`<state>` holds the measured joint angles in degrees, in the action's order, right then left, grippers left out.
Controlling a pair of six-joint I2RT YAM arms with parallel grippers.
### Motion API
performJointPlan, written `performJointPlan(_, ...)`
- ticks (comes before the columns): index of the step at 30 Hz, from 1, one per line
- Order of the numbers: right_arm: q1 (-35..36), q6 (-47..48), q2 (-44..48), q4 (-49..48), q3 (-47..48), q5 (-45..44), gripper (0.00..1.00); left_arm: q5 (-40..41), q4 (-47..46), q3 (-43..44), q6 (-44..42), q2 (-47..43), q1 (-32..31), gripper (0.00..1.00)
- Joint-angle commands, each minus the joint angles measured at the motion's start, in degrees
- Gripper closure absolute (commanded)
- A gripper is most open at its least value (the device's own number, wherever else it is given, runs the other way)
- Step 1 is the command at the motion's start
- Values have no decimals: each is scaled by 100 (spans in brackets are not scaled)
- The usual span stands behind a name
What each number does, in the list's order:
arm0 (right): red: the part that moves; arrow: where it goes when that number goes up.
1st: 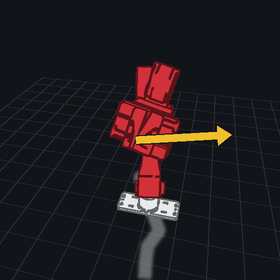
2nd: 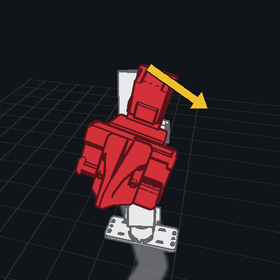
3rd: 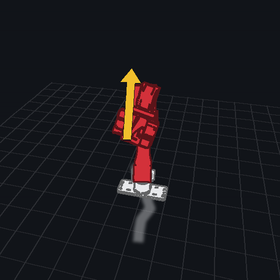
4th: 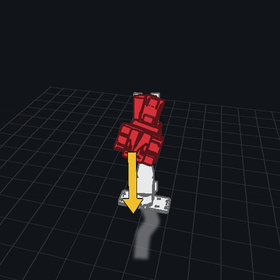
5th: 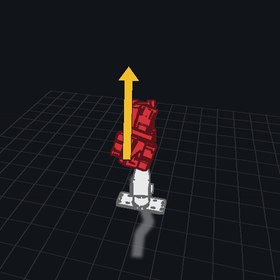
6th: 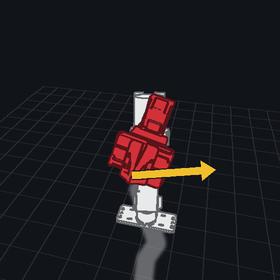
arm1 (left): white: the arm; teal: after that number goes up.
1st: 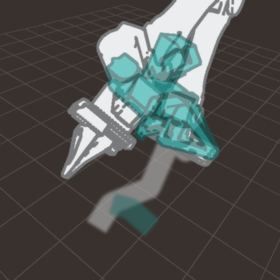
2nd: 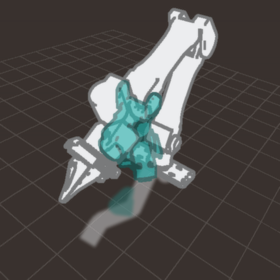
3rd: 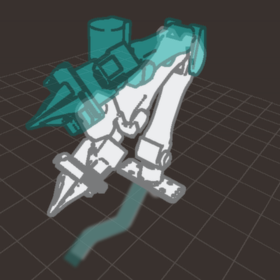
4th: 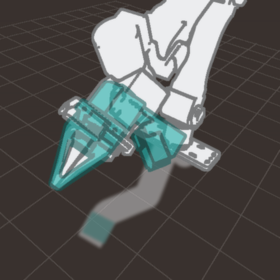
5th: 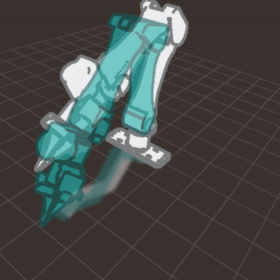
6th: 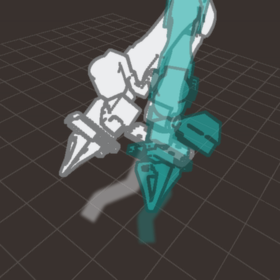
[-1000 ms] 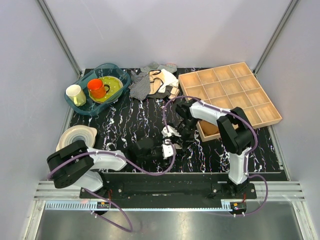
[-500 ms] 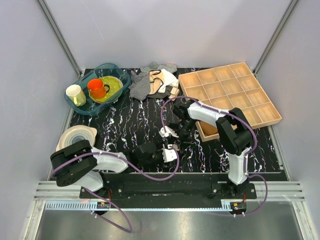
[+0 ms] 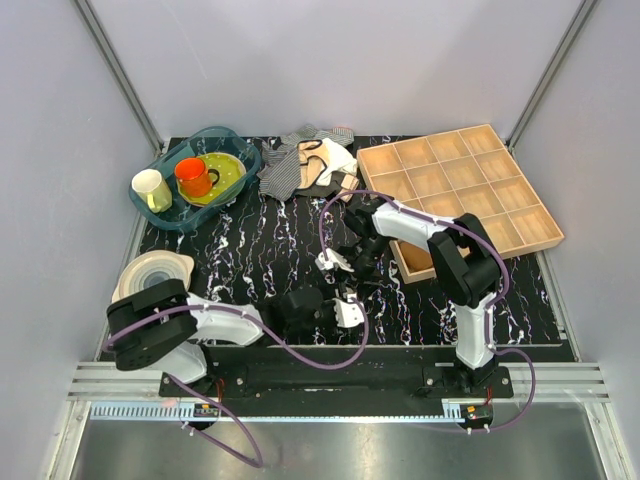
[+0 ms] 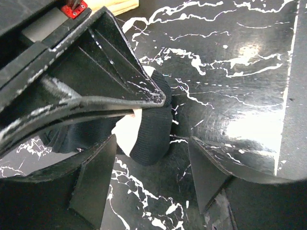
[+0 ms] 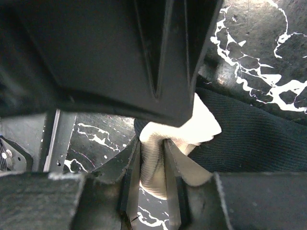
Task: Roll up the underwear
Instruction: Roll the underwear to the center of the board.
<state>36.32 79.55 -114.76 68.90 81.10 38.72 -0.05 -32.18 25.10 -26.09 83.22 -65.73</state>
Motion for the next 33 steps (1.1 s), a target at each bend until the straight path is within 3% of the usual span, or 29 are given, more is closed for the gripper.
performJointPlan(1, 16, -141, -73, 36, 187, 101, 71, 260, -25, 407, -318, 379, -18, 33)
performJointPlan(5, 7, -229, -64, -8, 143, 92, 71, 374, -7, 653, -318, 765, -27, 36)
performJointPlan(8, -2, -264, -46, -52, 99, 83, 70, 471, 72, 794, -301, 1029, -36, 46)
performJointPlan(12, -10, -326, -20, -149, 46, 66, 68, 428, 370, 944, -204, 1214, -27, 65)
performJointPlan(13, -10, -413, -3, -184, 38, 66, 66, 375, 414, 953, -186, 1214, -27, 77)
performJointPlan(16, -89, -641, 59, -360, -24, 127, 60, 190, 695, 996, -29, 1135, -18, 96)
performJointPlan(17, -124, -729, 85, -430, -50, 153, 58, 94, 783, 1031, 7, 1109, -1, 98)
performJointPlan(19, -299, -975, 208, -632, -103, 223, 55, 32, 1082, 1067, 191, 1091, 43, 100)
performJointPlan(26, -1090, -1284, 946, -1142, -349, 478, 40, -1513, 1662, 1242, 990, 1082, 736, 100)
performJointPlan(33, -1469, -1451, 1763, -1686, -727, 382, 36, -2972, 2207, 1620, 1544, 1485, 1563, 100)
